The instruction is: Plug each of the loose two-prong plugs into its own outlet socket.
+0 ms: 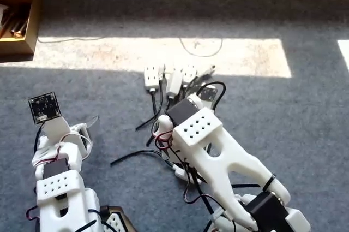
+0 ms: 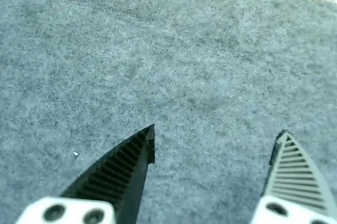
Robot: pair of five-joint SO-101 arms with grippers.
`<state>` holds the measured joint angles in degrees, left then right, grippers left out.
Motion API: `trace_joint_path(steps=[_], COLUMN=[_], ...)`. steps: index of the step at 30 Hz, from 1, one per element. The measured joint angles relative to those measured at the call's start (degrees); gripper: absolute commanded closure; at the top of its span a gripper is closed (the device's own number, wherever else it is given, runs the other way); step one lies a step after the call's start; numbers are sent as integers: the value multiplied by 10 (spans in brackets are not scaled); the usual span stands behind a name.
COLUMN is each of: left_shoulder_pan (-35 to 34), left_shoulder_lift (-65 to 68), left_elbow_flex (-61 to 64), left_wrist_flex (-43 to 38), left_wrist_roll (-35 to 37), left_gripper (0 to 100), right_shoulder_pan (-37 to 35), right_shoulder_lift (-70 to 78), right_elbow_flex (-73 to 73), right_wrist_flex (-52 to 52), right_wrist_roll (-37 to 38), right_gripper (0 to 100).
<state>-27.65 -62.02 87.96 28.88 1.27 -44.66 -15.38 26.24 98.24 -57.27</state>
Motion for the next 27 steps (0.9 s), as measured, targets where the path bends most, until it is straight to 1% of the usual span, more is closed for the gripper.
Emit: trace_joint_path(steps=[27], left_shoulder_pan=[0], left_shoulder_lift=[0], left_elbow_flex=[3], left_wrist_flex=[0], left_wrist_roll=[0], left_gripper=[652], right_shoulder_pan=[4], right_shoulder_lift=[0], right_elbow_flex=[-10], right_wrist_flex=[-5], right_wrist_roll=[0], right_gripper=[994])
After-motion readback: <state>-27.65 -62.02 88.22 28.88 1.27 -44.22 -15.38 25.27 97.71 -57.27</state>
